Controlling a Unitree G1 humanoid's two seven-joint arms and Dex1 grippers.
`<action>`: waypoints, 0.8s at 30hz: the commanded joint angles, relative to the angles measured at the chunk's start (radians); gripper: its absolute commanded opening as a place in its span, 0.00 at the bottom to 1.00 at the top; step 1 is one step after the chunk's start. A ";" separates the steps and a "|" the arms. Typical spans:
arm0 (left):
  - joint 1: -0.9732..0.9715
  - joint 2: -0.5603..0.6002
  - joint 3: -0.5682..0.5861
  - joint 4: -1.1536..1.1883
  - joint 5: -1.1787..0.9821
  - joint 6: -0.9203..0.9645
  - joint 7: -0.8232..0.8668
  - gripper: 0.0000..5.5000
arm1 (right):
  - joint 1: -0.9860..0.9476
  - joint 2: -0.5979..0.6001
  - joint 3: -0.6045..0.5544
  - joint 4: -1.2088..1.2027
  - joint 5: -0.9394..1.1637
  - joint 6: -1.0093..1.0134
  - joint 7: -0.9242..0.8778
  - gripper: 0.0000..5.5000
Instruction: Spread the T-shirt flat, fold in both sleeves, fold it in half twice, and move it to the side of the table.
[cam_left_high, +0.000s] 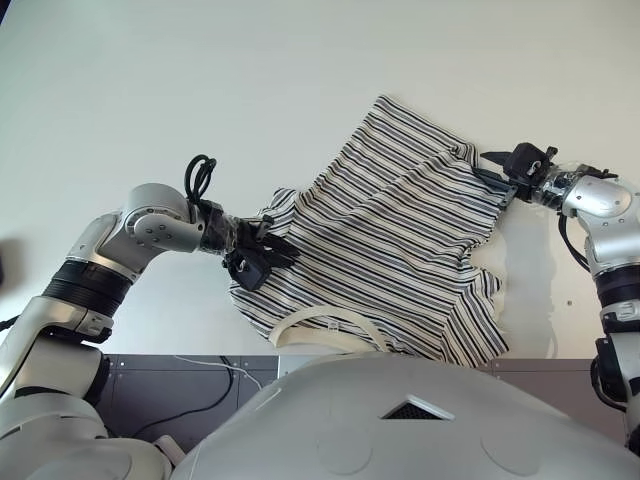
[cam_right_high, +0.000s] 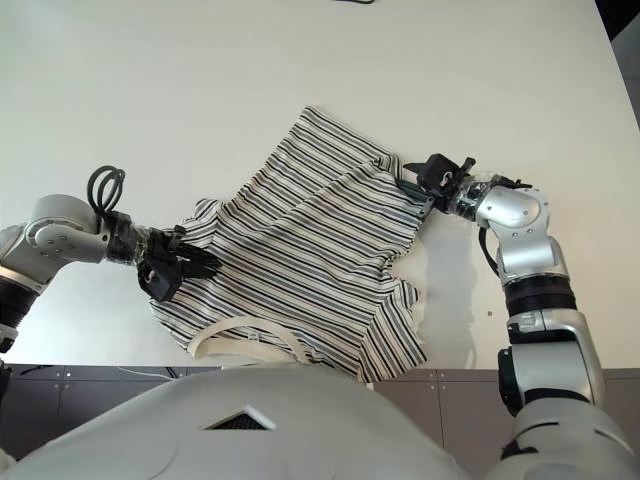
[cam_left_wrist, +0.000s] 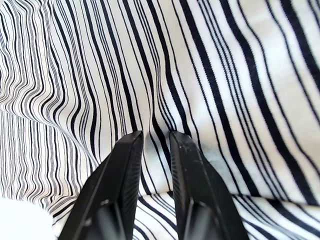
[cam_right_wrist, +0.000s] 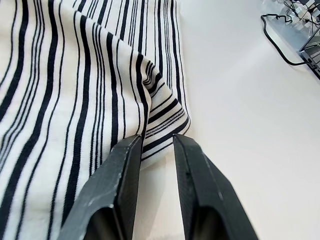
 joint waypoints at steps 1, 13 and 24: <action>0.022 0.009 -0.033 0.010 0.051 0.022 -0.026 0.18 | -0.063 0.008 -0.017 0.061 -0.027 0.000 -0.007 0.21; -0.004 0.006 -0.052 0.023 0.042 0.015 -0.040 0.18 | -0.079 0.036 -0.031 0.121 -0.043 -0.004 0.004 0.21; 0.006 0.012 -0.055 0.019 0.043 0.022 -0.035 0.18 | -0.097 0.047 -0.039 0.103 -0.045 0.010 0.006 0.41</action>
